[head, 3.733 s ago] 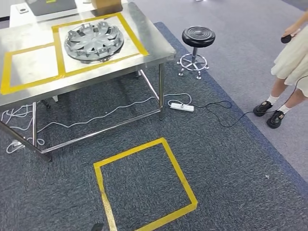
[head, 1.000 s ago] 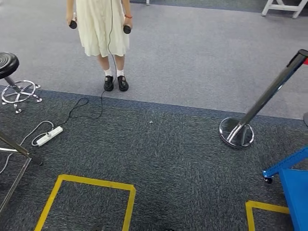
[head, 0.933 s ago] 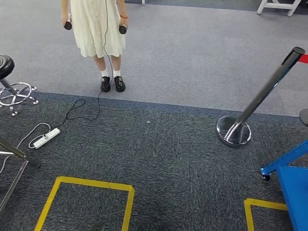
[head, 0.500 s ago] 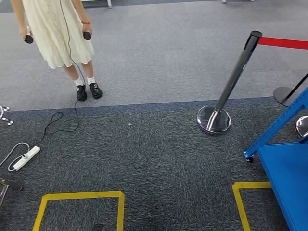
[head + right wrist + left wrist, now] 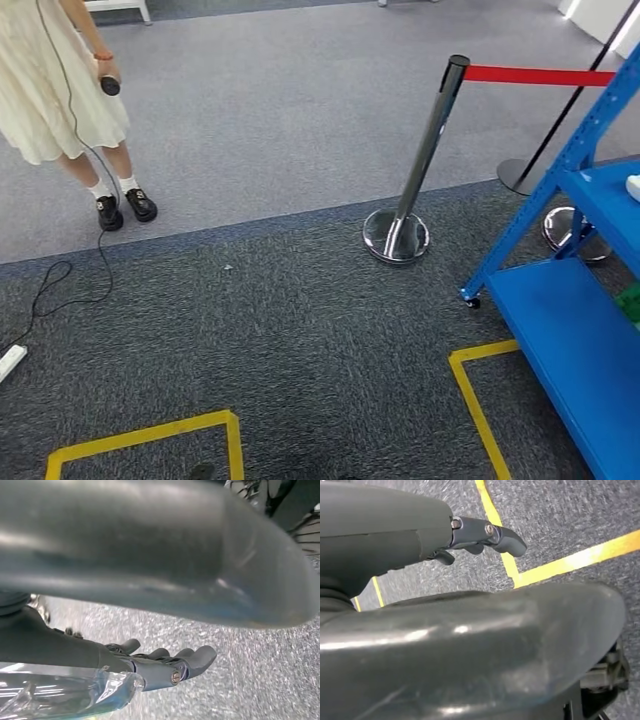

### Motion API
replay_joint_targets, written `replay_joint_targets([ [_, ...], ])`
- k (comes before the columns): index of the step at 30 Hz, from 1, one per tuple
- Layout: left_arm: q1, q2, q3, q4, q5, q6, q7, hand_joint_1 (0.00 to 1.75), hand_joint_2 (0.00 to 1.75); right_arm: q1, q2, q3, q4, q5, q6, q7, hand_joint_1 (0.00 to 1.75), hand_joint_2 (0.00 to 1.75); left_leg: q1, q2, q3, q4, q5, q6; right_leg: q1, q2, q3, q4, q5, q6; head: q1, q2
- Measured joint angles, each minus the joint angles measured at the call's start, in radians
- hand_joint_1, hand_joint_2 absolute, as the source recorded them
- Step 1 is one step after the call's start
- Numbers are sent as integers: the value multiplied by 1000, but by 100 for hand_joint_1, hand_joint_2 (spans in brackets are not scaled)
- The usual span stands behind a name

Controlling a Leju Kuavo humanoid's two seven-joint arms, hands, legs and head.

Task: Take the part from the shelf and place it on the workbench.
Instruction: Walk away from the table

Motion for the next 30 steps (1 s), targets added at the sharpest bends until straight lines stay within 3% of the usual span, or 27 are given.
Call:
replay_joint_targets([
  [1,0,0,0,0,0,0,0,0,0,2,0,-2,0,0,0,0,0,0,0,13,1,0,-1,0,0,-3,10,-11,12,0,0,0],
  [2,-1,0,0,0,0,0,0,0,0,3,0,-3,0,0,0,1,0,0,-1,25,3,0,-3,-2,0,-9,41,-60,39,-1,0,0],
  [5,-1,1,0,0,0,0,0,0,0,0,0,-7,0,0,1,1,0,0,-6,55,13,2,-12,-16,3,-64,149,-242,103,-10,-1,0],
  [7,-2,1,0,0,0,0,0,0,0,-2,0,-7,0,0,1,1,0,0,-10,72,18,1,-14,-27,8,-68,160,-269,107,-22,-3,0],
  [9,-4,1,0,0,0,0,0,0,0,0,0,-8,0,0,1,1,0,0,-6,78,22,-1,-17,-39,8,-43,156,-273,111,-34,-3,0],
  [11,-5,0,0,0,0,0,0,0,0,-1,-1,-8,0,0,1,1,0,0,-3,37,6,40,-50,-49,4,-20,156,-278,117,-45,-5,0],
  [13,-4,1,0,0,0,0,0,0,0,-2,-1,-8,0,0,2,1,0,0,-2,-12,-53,162,-114,-52,3,3,154,-280,120,-51,-8,0],
  [14,-3,1,0,0,0,0,0,0,0,-2,0,-8,0,0,3,1,0,0,-2,-22,-88,228,-139,-52,3,17,152,-280,120,-53,-9,0],
  [15,-2,2,0,0,0,0,0,0,0,-1,0,-8,0,0,3,1,0,0,-3,-26,-113,272,-147,-51,3,32,152,-280,120,-54,-9,0],
  [16,-1,3,0,0,1,0,0,0,0,0,-1,-8,0,0,4,1,0,0,-3,-27,-121,280,-134,-50,3,47,152,-280,121,-54,-9,0],
  [18,-2,3,0,0,1,0,0,0,0,0,-1,-8,0,0,4,1,0,0,0,-43,-87,192,-63,-47,2,77,153,-279,122,-51,-9,0],
  [20,-3,2,0,0,1,0,0,0,0,-1,-1,-8,0,0,5,1,0,0,6,-90,-31,66,-7,-45,3,105,149,-276,124,-42,-10,0],
  [22,-5,2,0,0,1,0,0,0,0,-2,-1,-8,0,0,5,1,0,0,7,-114,-8,9,0,-39,2,127,141,-275,127,-29,-11,0],
  [23,-5,1,0,0,1,0,0,0,0,1,-1,-9,0,0,6,1,0,0,7,-106,-6,4,-2,-32,0,137,136,-278,130,-22,-11,0],
  [24,-6,1,0,0,1,0,0,0,0,4,-1,-9,0,0,6,1,0,0,6,-96,-5,3,1,-25,-2,135,132,-279,131,-17,-11,0],
  [26,-6,0,0,0,2,0,-2,0,0,7,-1,-11,0,0,7,1,0,0,5,-71,-3,-2,5,-11,0,88,110,-240,106,-9,-5,0],
  [28,-3,0,0,0,2,-1,-3,0,0,1,-1,-13,0,0,7,1,0,0,1,-42,-2,-4,4,-2,3,25,57,-126,45,-7,1,0],
  [30,-1,0,0,0,2,-1,-3,0,0,-2,-1,-14,0,0,8,1,0,0,-4,-12,0,-4,1,1,3,5,7,-15,0,-4,2,0],
])
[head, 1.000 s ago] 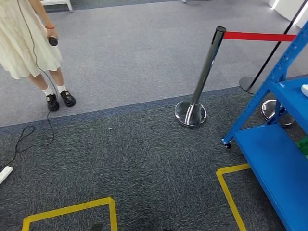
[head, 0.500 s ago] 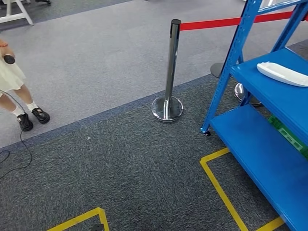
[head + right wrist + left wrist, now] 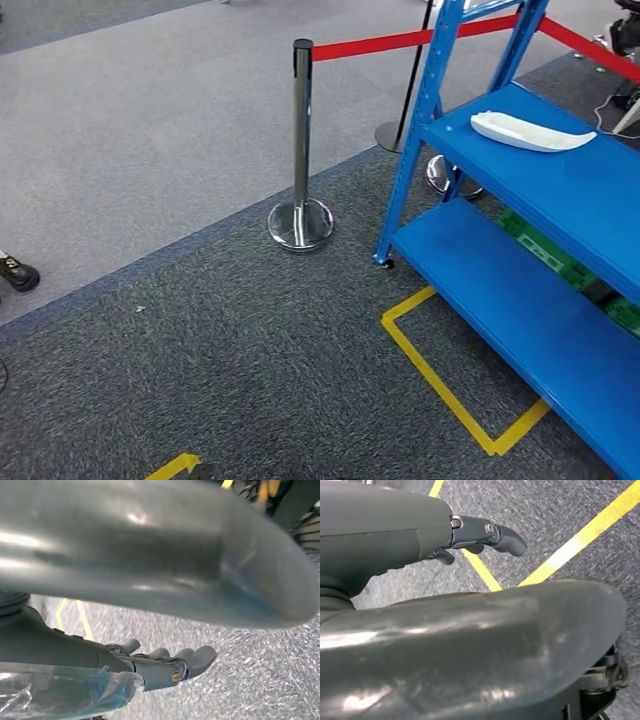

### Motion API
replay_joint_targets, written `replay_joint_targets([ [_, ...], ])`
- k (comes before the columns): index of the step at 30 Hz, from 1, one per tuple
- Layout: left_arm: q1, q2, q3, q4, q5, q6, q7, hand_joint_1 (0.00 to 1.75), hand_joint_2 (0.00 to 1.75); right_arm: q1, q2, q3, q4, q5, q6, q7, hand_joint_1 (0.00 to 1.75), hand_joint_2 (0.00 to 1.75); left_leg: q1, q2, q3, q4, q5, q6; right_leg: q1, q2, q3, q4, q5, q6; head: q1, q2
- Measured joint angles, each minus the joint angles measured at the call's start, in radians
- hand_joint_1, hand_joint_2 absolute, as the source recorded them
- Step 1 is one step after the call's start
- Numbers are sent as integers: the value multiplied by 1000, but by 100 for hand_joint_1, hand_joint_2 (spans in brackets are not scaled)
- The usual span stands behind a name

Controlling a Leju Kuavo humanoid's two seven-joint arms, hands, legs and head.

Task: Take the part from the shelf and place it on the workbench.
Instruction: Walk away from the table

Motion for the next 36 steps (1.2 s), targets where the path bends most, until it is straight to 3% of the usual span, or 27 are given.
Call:
replay_joint_targets([
  [1,0,0,0,0,0,0,0,0,0,1,0,0,0,0,0,0,0,0,-1,14,1,0,-1,1,0,-4,-3,14,2,0,0,0],
  [2,0,0,0,0,0,0,0,0,0,3,0,-1,0,0,0,0,0,0,-2,27,3,0,-3,0,0,-8,14,-13,22,-1,0,0],
  [4,-1,0,0,0,0,0,0,0,0,4,0,-1,0,0,0,0,0,0,-3,49,10,1,-8,-5,3,-46,89,-143,77,-5,1,0],
  [6,-1,0,0,0,0,0,0,0,0,-1,0,-1,0,0,0,-1,0,0,-9,68,17,3,-15,-15,9,-81,145,-240,105,-15,-1,0],
  [7,-1,0,0,0,0,0,0,0,0,-2,0,-1,0,0,0,-2,0,0,-11,77,19,3,-17,-19,13,-86,151,-254,105,-21,-2,0],
  [9,-3,-1,0,0,0,-1,0,0,0,0,0,-2,0,-1,-1,-2,0,0,-11,93,24,1,-20,-29,14,-60,148,-257,109,-34,-3,0],
  [10,-4,-2,0,0,0,-1,0,0,0,1,0,-2,0,-1,-1,-2,0,0,-9,83,23,6,-27,-35,12,-48,147,-259,111,-40,-4,0],
  [12,-5,-2,0,0,0,-1,0,0,0,1,1,-2,0,0,-1,-1,0,0,-5,36,-2,65,-69,-46,7,-23,148,-264,116,-50,-7,0],
  [14,-3,-1,0,0,0,-2,0,0,0,0,1,-3,0,0,-1,-1,0,0,-4,-4,-64,192,-130,-50,5,2,146,-264,118,-54,-11,0],
  [15,-2,-1,0,0,0,-2,0,0,0,0,2,-3,0,0,-1,-1,0,0,-3,-10,-95,248,-146,-51,5,16,145,-264,119,-55,-11,0],
  [16,-1,0,0,0,0,-2,0,0,0,1,2,-3,0,0,-1,-1,0,0,-3,-13,-113,276,-144,-51,4,31,145,-264,119,-55,-12,0],
  [18,-1,0,0,0,-1,-2,0,0,0,2,2,-4,0,1,-1,-1,0,0,1,-21,-98,225,-87,-51,2,61,145,-264,121,-52,-12,0],
  [20,-2,-1,0,0,-1,-1,0,0,0,0,2,-5,0,1,-1,-1,0,0,10,-69,-42,99,-22,-52,1,89,142,-260,123,-44,-13,0],
  [22,-4,-1,0,0,-1,0,0,0,0,-1,2,-5,0,1,-1,-1,0,0,15,-108,-10,24,-4,-48,0,113,132,-258,125,-30,-14,0],
  [24,-5,-2,0,0,-1,0,0,0,0,2,2,-6,0,2,-1,-1,0,0,13,-96,-8,12,-6,-34,-5,135,122,-263,131,-15,-16,0],
  [25,-6,-2,0,0,-1,0,0,0,0,6,2,-7,0,2,-1,-1,0,0,12,-85,-7,9,-3,-26,-5,127,117,-261,129,-10,-16,0],
  [27,-6,-3,0,0,-1,0,0,0,0,8,2,-8,0,1,-1,-1,0,0,11,-57,-5,5,1,-11,-2,73,90,-207,94,-4,-9,0],
  [29,-2,-3,0,0,-1,0,0,0,0,3,2,-8,0,1,-1,-1,0,0,4,-28,-4,4,-1,-3,0,13,34,-83,26,-1,-2,0],
  [31,0,-2,0,0,-1,0,0,0,0,2,2,-9,0,2,-1,-1,0,0,0,4,-3,4,-3,0,0,-3,-5,9,-8,0,-2,0],
  [32,0,-2,0,0,-1,0,0,0,0,3,2,-9,0,2,-1,-1,0,0,-1,17,-2,4,-4,0,0,-6,2,5,1,0,-1,0],
  [33,0,-2,0,0,-1,0,0,0,0,5,2,-9,0,2,0,-1,0,0,-2,30,0,4,-6,-1,0,-13,29,-36,25,-1,-1,0],
  [36,-1,-2,0,0,-1,0,0,0,0,2,2,-11,0,5,0,-1,0,0,-8,61,11,6,-15,-12,6,-76,138,-221,94,-11,-2,0],
])
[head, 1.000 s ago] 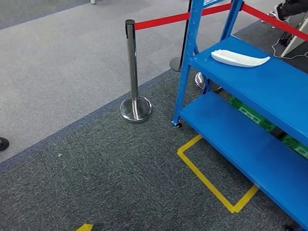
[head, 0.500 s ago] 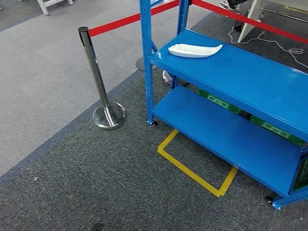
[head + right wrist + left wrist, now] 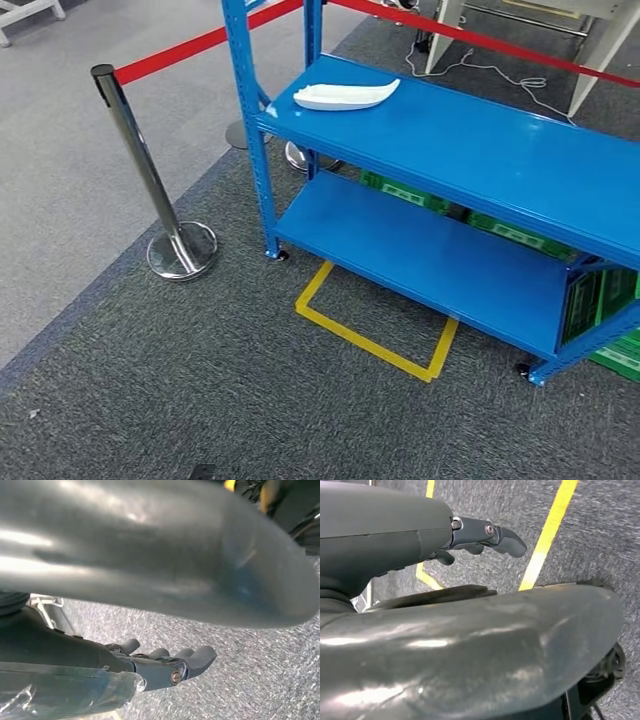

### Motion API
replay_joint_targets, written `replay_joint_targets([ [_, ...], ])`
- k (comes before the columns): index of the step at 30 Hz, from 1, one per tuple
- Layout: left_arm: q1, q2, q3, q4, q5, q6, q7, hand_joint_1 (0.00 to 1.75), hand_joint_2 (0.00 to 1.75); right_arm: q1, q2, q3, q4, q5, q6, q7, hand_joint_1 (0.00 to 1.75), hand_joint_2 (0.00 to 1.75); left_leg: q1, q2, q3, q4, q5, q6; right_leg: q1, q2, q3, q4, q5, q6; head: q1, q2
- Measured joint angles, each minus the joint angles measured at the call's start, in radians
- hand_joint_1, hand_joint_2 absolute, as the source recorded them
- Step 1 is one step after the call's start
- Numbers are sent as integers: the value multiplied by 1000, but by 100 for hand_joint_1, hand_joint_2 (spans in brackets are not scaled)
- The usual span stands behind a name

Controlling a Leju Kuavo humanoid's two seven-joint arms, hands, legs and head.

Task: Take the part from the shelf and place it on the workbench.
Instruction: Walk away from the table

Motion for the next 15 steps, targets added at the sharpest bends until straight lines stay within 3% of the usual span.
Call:
replay_joint_targets([
  [1,0,0,0,0,0,0,0,0,0,-2,0,-1,0,1,0,0,0,0,-2,9,3,1,-2,-5,2,-13,15,-27,5,-5,-1,0],
  [2,0,0,0,0,0,0,0,0,0,-3,0,-3,0,1,0,-1,0,0,-4,18,5,0,-3,-10,5,-10,15,-32,4,-10,-2,0],
  [4,-2,0,0,0,0,0,0,0,0,-1,0,-6,0,1,0,-1,0,0,-1,29,9,0,-7,-21,4,16,13,-36,10,-21,-3,0],
  [6,-3,-1,0,0,0,0,0,0,0,-1,0,-8,0,1,0,-1,0,0,3,-5,-4,38,-38,-32,-1,41,13,-42,16,-31,-4,0],
  [8,-3,0,0,0,0,0,0,0,0,-3,0,-8,0,1,1,-1,0,0,6,-56,-55,147,-97,-40,-5,66,12,-44,20,-37,-7,0],
  [10,0,1,0,0,0,1,0,0,0,-2,1,-8,0,1,2,-1,0,0,7,-72,-112,251,-128,-43,-6,95,11,-44,21,-39,-9,0],
  [12,1,2,0,0,0,1,0,0,0,0,1,-8,0,1,2,0,0,0,9,-76,-116,238,-89,-44,-7,125,11,-43,22,-37,-9,0],
  [13,0,2,0,0,0,1,0,0,0,1,1,-8,0,2,2,0,0,0,11,-84,-94,188,-51,-45,-9,139,11,-43,23,-35,-8,0],
  [15,-2,1,0,0,0,1,0,0,0,-1,1,-8,0,3,2,1,0,0,22,-128,-41,69,2,-47,-11,167,7,-40,25,-25,-10,0],
])
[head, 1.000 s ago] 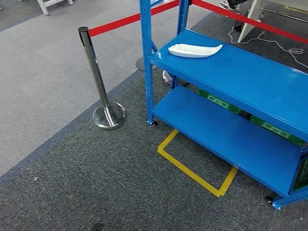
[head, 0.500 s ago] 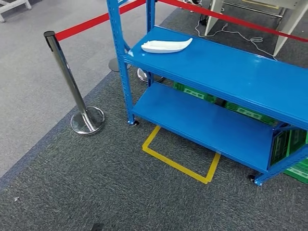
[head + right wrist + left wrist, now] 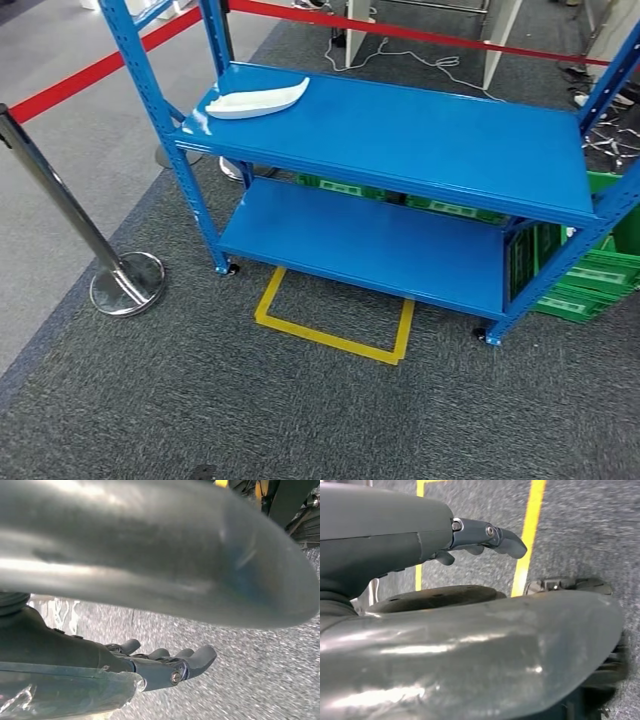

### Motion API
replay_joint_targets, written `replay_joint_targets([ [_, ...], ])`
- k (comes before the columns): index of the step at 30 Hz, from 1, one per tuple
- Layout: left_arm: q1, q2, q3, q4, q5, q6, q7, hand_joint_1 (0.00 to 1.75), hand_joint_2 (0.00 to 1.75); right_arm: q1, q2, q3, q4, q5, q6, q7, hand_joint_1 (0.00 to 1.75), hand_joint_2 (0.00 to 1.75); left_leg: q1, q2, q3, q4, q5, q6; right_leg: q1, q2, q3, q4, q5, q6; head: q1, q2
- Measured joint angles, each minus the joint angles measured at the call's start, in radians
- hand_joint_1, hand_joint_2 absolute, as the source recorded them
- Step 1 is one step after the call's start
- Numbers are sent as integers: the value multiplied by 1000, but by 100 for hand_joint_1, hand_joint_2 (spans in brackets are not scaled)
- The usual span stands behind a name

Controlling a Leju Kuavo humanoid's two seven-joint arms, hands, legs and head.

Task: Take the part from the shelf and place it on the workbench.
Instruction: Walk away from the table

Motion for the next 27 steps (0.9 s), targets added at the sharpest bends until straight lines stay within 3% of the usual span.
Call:
replay_joint_targets([
  [2,-2,-1,0,0,0,0,0,0,0,0,0,0,0,1,0,0,0,0,4,-33,25,-60,8,8,-1,21,-9,-1,5,14,-1,0],
  [4,-2,-1,0,0,0,0,0,0,0,3,0,-2,0,2,1,0,0,0,2,-22,27,-66,7,24,-5,35,-18,-7,11,27,-1,0],
  [6,-2,-2,0,0,0,0,0,0,0,8,0,-4,0,3,1,1,0,0,0,1,27,-69,11,41,-4,-2,-35,23,-9,35,5,0],
  [8,0,-2,0,0,-1,0,0,0,0,5,0,-6,0,3,1,1,0,0,-4,29,27,-71,12,51,1,-64,-83,129,-71,36,15,0],
  [10,3,-1,0,0,-1,0,0,0,0,1,0,-7,0,3,1,2,0,0,-10,62,27,-71,10,54,2,-89,-138,253,-125,36,17,0],
  [11,4,-1,0,0,-1,0,0,0,0,1,0,-7,0,4,1,2,0,0,-11,77,27,-71,10,55,2,-94,-147,278,-129,35,17,0],
  [12,4,-1,0,0,-1,0,0,0,0,3,0,-8,0,4,1,3,0,0,-12,91,28,-71,9,55,2,-99,-132,259,-113,34,17,0],
  [13,4,-1,0,0,-1,-1,0,0,0,4,0,-8,0,4,1,4,0,0,-12,103,30,-71,7,54,2,-108,-98,203,-84,33,18,0],
  [15,3,-1,0,0,-2,-1,0,0,0,3,0,-9,0,4,1,5,0,0,-16,124,36,-70,2,47,4,-152,-17,67,-34,28,17,0],
  [17,3,-1,0,0,-2,-1,0,0,0,-1,0,-9,0,4,1,5,0,0,-20,141,42,-71,0,37,9,-179,15,6,-22,20,15,0],
  [19,2,-1,0,0,-2,-1,0,0,0,-1,0,-9,0,4,1,5,0,0,-19,159,48,-75,0,24,13,-160,10,2,-20,8,14,0],
  [21,0,-1,0,0,-3,-1,0,0,0,0,0,-9,0,5,1,5,0,0,-15,137,46,-62,-17,10,10,-136,10,-4,-14,-5,12,0],
  [23,0,-1,0,0,-3,-1,0,0,0,-1,0,-10,0,6,1,6,0,0,-12,84,6,25,-72,1,4,-110,10,-8,-8,-14,8,0],
  [25,2,0,0,0,-3,-1,0,0,0,-2,0,-10,0,8,1,6,0,0,-12,58,-58,152,-127,-1,4,-83,7,-8,-5,-18,6,0],
  [26,3,0,0,0,-3,-1,0,0,0,-1,1,-10,0,9,1,6,0,0,-12,55,-78,187,-130,-1,4,-67,7,-8,-5,-18,5,0],
  [27,3,0,0,0,-3,-2,0,0,0,1,1,-10,0,10,1,6,0,0,-12,54,-83,188,-114,0,4,-53,6,-7,-5,-17,5,0],
])
